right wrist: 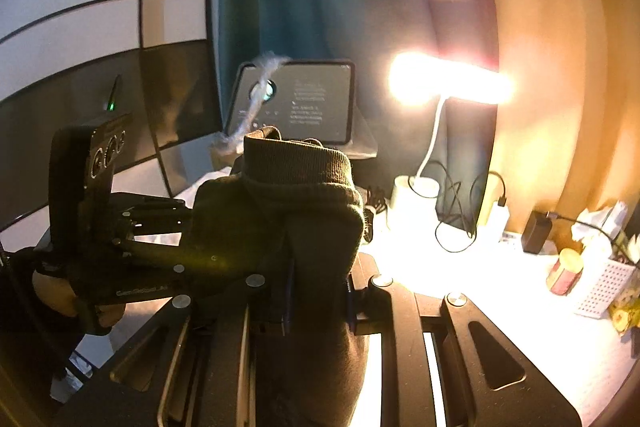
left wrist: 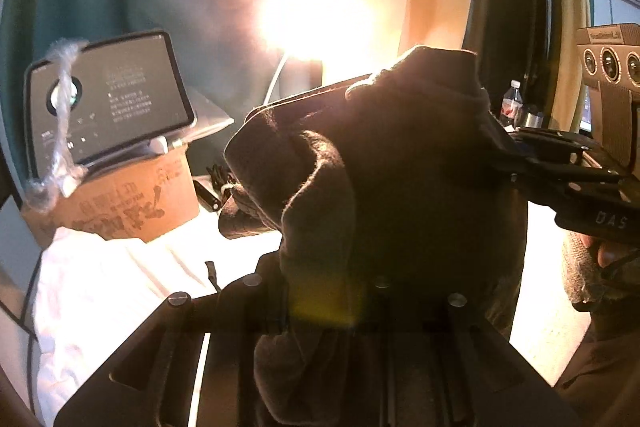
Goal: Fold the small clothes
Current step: 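Lower the held shirt onto the bed with both tools, then open both tools and release the folded shirt on the bed, then press the folded shirt flat with the open right tool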
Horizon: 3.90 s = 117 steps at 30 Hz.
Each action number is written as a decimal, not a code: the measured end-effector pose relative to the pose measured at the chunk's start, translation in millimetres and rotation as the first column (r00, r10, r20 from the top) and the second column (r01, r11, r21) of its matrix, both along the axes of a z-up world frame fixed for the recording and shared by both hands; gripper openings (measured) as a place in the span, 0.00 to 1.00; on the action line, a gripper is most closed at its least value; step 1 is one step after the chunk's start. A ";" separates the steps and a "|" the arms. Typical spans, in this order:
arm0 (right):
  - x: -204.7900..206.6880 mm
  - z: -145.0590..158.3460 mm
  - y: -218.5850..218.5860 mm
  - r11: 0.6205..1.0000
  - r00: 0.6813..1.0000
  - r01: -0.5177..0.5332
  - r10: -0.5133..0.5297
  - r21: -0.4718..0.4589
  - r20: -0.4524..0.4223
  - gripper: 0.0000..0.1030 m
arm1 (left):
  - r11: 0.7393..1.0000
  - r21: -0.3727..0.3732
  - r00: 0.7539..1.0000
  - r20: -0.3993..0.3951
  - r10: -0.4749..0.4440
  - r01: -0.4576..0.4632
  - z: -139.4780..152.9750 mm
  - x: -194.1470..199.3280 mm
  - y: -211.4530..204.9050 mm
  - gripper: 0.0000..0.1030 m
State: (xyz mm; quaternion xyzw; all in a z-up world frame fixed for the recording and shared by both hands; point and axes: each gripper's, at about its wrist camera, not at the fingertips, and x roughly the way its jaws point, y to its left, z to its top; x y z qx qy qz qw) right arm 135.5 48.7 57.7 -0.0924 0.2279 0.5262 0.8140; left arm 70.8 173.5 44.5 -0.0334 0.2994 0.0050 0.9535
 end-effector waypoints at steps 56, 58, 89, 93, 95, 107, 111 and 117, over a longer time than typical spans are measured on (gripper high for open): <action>168.8 -170.1 35.8 0.936 0.873 0.250 -0.329 -0.249 -0.360 0.34 | 0.981 -0.169 0.943 -0.332 0.038 -0.099 -109.2 102.0 98.7 0.22; 165.6 -168.6 33.9 0.932 0.875 0.258 -0.337 -0.253 -0.348 0.34 | 0.987 -0.114 0.942 -0.328 0.072 -0.115 -106.7 105.5 102.1 0.22; 70.6 -159.7 -17.4 0.908 0.875 0.299 -0.384 -0.294 -0.295 0.50 | 0.987 -0.125 0.939 -0.339 0.049 -0.097 -96.8 16.7 42.9 0.54; 54.6 -163.1 -21.6 0.911 0.877 0.279 -0.371 -0.304 -0.307 0.50 | 0.986 -0.120 0.927 -0.369 0.065 -0.117 -109.2 3.1 43.0 0.54; 48.1 -163.7 -23.7 0.914 0.879 0.271 -0.363 -0.302 -0.310 0.50 | 0.986 -0.115 0.933 -0.354 0.069 -0.117 -107.5 -2.3 40.8 0.54; 1.5 -162.7 -39.2 0.941 0.879 0.211 -0.301 -0.264 -0.370 0.50 | 0.978 -0.057 0.938 -0.300 0.173 -0.199 -93.2 -30.0 28.9 0.54; -10.2 -161.9 -48.1 0.949 0.880 0.191 -0.279 -0.252 -0.384 0.50 | 0.970 -0.054 0.935 -0.285 0.213 -0.237 -89.6 -45.6 26.7 0.54; -27.4 -161.1 -56.7 0.955 0.885 0.171 -0.256 -0.241 -0.388 0.50 | 0.970 -0.034 0.930 -0.296 0.220 -0.240 -92.4 -64.5 16.0 0.54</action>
